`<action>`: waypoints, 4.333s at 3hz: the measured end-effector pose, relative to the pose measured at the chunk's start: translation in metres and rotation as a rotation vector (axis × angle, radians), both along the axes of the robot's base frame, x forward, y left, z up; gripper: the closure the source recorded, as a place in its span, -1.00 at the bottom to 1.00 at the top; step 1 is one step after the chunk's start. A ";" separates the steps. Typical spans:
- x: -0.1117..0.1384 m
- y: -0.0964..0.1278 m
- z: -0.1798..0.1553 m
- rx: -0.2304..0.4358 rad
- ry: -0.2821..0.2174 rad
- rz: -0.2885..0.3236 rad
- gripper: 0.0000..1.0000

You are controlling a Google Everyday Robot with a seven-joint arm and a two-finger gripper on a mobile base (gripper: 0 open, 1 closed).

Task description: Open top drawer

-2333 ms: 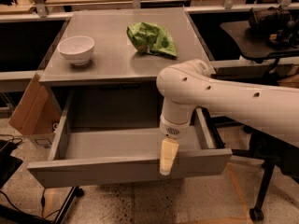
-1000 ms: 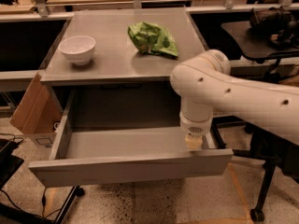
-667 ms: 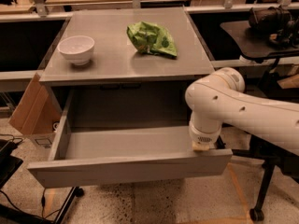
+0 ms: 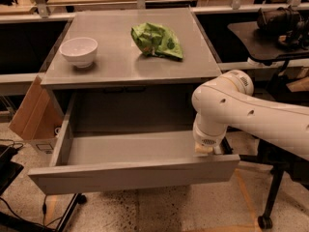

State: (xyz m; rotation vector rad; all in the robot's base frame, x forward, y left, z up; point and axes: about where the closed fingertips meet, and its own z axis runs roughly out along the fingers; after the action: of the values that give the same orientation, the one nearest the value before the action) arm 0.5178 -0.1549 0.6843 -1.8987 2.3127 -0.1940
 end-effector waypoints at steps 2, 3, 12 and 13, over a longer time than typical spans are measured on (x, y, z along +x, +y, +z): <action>-0.042 0.001 0.003 0.073 0.073 -0.114 1.00; -0.058 0.010 0.001 0.120 0.107 -0.143 1.00; -0.032 -0.013 0.092 0.063 0.016 -0.092 0.45; -0.025 -0.037 0.166 0.044 -0.033 -0.043 0.91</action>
Offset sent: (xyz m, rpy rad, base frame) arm -0.1035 0.0216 0.0085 0.2218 0.2056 -0.2724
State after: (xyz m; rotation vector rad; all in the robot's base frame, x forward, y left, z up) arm 0.4931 -0.1922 0.8503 -1.8128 2.3182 -0.1754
